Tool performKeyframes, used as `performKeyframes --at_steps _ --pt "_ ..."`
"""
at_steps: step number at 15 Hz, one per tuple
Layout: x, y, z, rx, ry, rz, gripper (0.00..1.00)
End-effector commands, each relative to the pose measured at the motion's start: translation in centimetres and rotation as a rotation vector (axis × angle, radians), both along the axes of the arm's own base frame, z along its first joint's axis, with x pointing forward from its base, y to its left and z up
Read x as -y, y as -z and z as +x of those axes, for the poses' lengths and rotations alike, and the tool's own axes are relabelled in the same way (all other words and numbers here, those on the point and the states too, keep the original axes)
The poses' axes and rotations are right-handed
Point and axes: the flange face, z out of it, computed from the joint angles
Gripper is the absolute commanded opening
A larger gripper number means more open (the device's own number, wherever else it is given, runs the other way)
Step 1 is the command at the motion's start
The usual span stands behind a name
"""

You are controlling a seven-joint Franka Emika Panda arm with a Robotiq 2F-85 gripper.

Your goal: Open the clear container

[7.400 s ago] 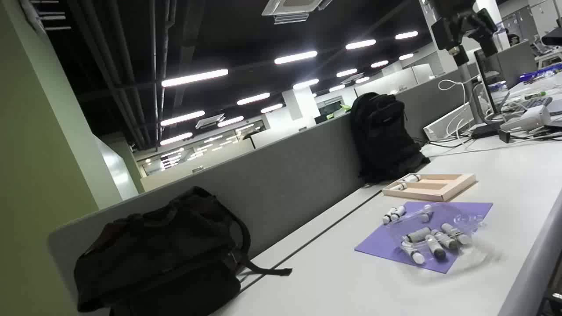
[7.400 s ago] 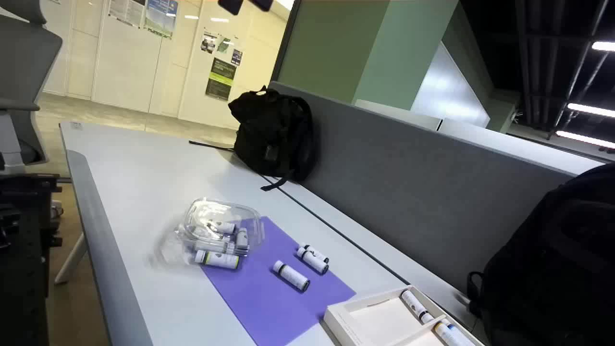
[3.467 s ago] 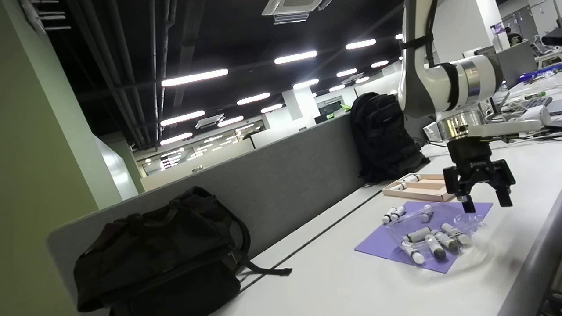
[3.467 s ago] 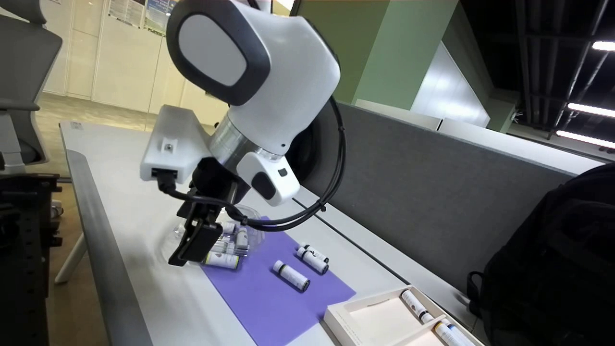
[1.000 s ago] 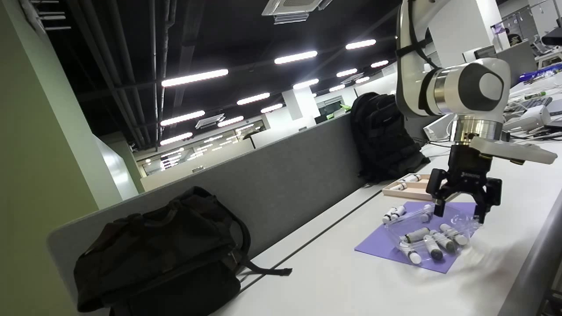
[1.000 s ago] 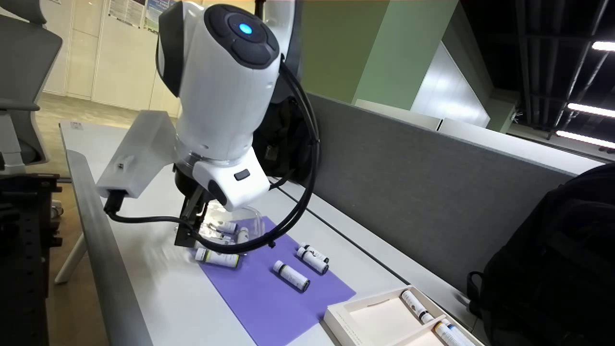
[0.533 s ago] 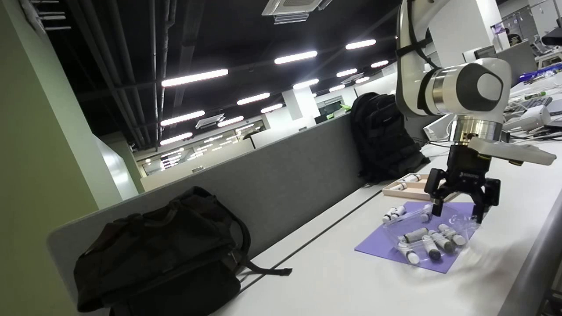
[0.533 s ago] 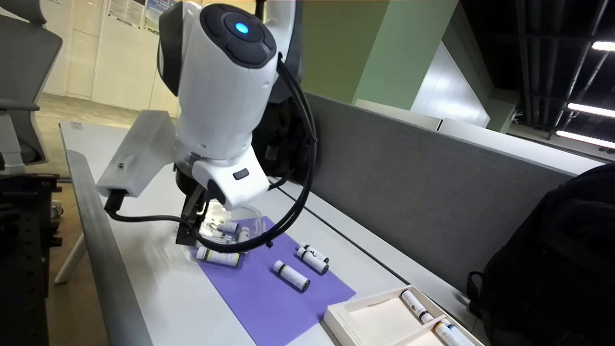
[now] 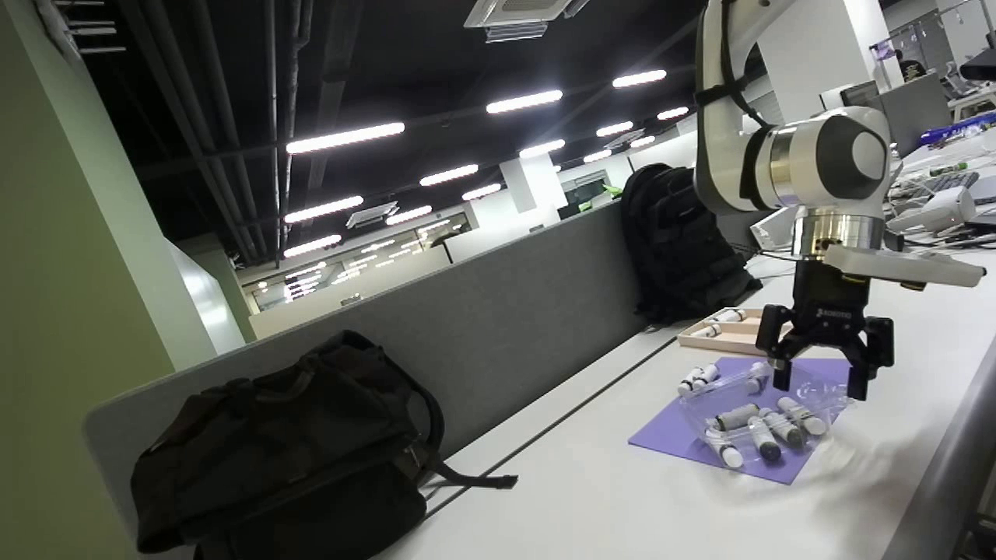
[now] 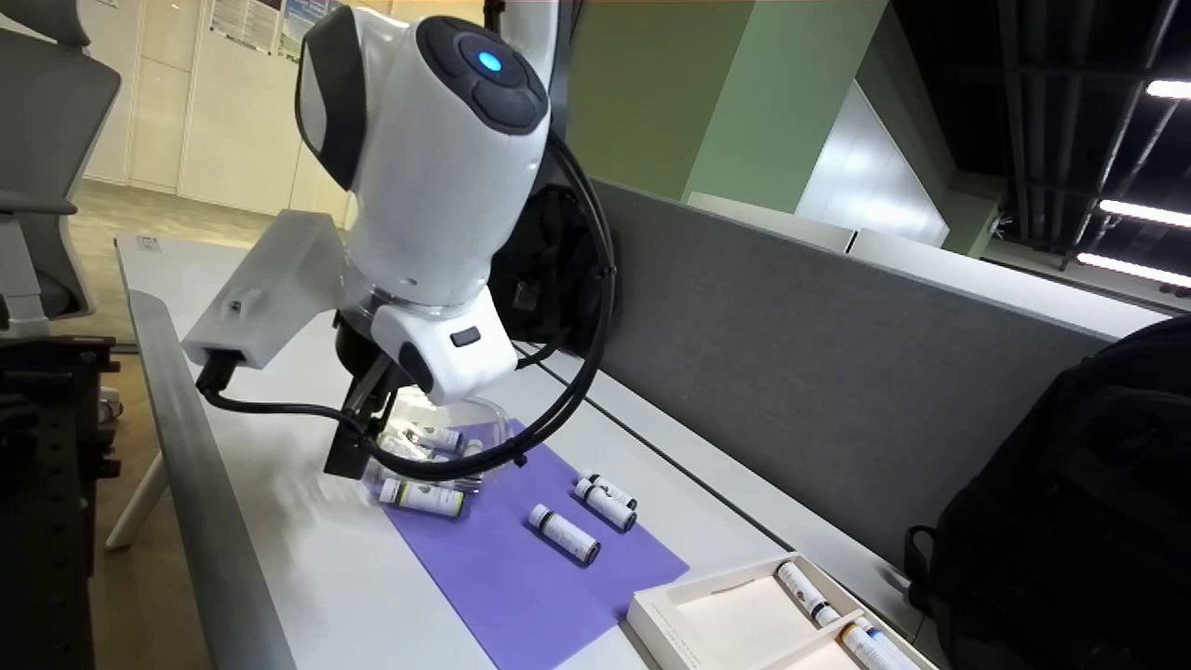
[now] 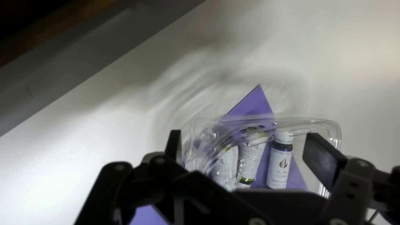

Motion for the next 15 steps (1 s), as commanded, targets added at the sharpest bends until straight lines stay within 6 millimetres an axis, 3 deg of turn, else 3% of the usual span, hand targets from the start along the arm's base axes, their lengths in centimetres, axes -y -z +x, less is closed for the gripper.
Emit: performKeyframes --at_steps 1,15 --pt "-0.15 -0.36 0.54 -0.018 0.015 0.003 1.0" --pt "-0.39 -1.18 1.19 0.002 0.026 0.009 1.0"
